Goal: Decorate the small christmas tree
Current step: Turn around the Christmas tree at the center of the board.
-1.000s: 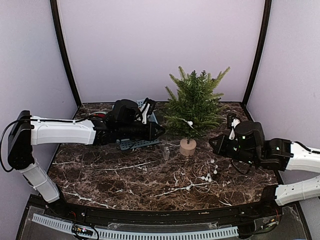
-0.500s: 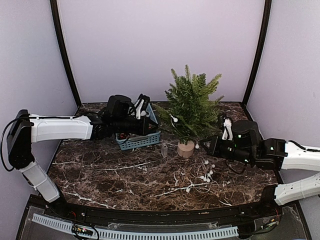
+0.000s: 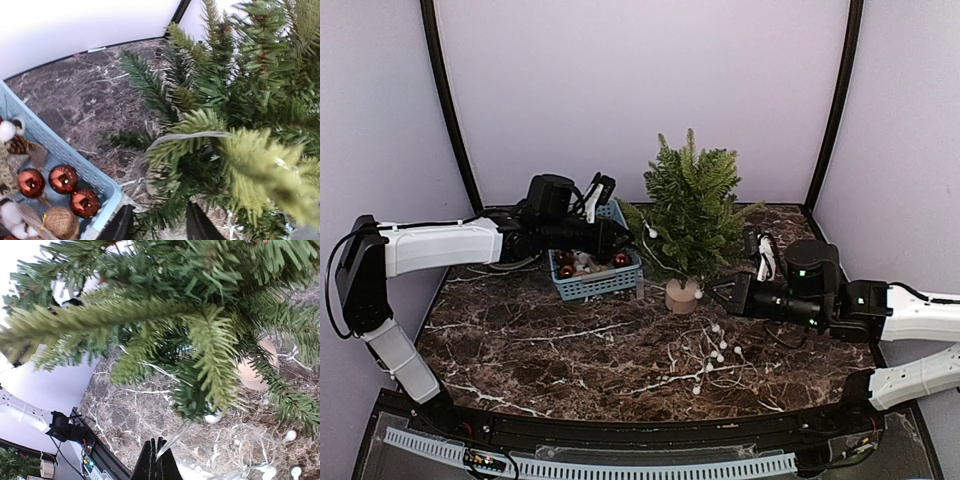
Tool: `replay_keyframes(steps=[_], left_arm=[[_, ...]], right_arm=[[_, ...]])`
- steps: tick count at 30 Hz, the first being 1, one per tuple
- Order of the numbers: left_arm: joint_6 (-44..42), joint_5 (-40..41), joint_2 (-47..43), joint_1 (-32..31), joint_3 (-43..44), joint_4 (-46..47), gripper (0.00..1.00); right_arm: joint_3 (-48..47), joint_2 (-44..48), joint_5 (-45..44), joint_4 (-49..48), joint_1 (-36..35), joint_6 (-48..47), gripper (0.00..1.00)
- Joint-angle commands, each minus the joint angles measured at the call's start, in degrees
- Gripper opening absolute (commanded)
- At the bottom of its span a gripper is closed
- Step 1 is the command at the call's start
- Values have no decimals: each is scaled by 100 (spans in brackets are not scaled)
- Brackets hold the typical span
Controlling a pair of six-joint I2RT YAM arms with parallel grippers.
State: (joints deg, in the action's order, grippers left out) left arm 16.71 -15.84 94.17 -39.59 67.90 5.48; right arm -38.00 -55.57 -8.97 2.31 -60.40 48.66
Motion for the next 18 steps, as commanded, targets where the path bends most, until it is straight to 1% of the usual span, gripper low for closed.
replay_keyframes(steps=[1, 2, 3, 4, 6, 10, 12, 14, 15, 16, 17, 18], left_arm=[[-227, 539, -335, 14, -54, -118, 54], [-241, 618, -515, 13, -191, -113, 62], [-257, 775, -710, 13, -260, -74, 66], [-261, 850, -827, 13, -425, -56, 72], [-280, 1055, -1197, 13, -674, 4, 77], [-259, 1380, -2025, -59, -1257, -49, 80], [-261, 1587, -2441, -275, -1540, -33, 80], [-289, 1970, -2719, -866, -1685, -99, 80], [-260, 2058, -2834, -1015, -1711, -134, 80], [-140, 2227, -2878, -1318, -1739, -198, 80], [-75, 2310, -2944, -1457, -1759, -210, 79], [51, 2512, -2964, -1778, -1797, -193, 79]], right_arm=[[12, 164, 27, -322, -59, 51, 0], [19, 169, 27, -311, -58, 80, 0], [20, 166, 34, -316, -59, 108, 0], [27, 150, 61, -337, -59, 128, 0], [23, 108, 116, -392, -68, 141, 0], [-55, -7, 185, -402, -85, 143, 0], [-67, -44, 192, -405, -94, 180, 0], [-59, -62, 194, -415, -103, 247, 0], [-59, -74, 189, -413, -101, 287, 0], [-55, -76, 201, -423, -103, 323, 0], [-58, -81, 210, -428, -97, 378, 0], [-65, -81, 212, -424, -96, 421, 0]])
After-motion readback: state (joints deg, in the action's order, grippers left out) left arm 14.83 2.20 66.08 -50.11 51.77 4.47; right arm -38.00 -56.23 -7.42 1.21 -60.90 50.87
